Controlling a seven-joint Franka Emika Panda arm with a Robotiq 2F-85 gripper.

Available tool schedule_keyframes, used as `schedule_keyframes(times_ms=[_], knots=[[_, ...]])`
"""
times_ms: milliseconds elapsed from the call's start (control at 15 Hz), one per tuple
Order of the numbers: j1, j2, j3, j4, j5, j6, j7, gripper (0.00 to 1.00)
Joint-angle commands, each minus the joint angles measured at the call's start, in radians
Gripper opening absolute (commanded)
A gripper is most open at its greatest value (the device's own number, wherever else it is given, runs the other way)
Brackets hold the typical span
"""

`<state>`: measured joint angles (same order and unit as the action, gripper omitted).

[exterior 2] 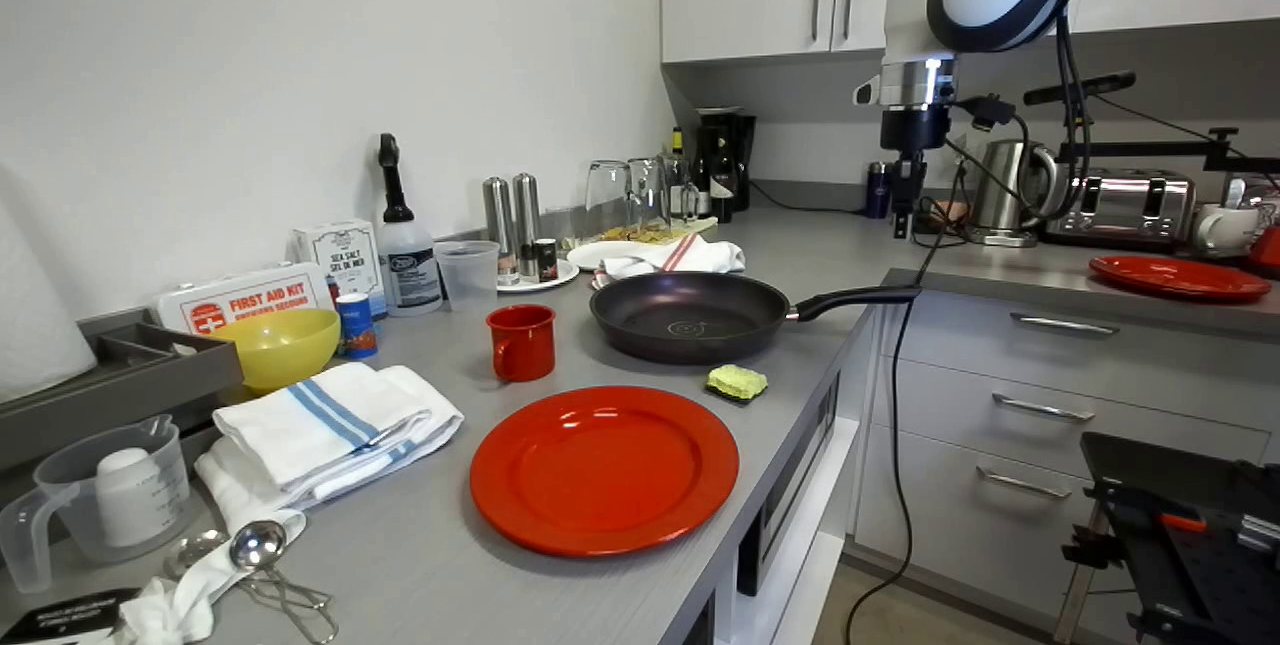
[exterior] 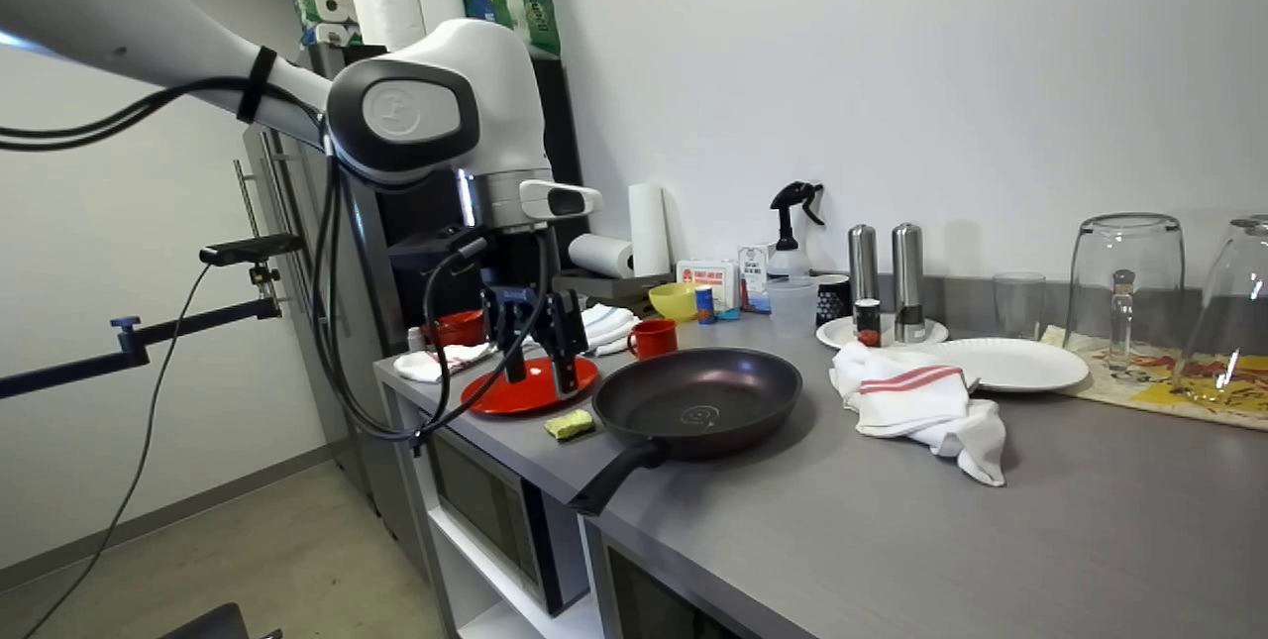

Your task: Move the pan to the left

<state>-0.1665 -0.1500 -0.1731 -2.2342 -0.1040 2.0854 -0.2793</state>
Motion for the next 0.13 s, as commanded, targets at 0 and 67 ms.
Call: schedule_keyframes(times_ms=[0,67], knots=[[0.005,0.000,-0.004,0.002,-0.001,-0.002,0.001,1.00],[0.005,0.000,-0.004,0.002,-0.001,-0.002,0.001,1.00]])
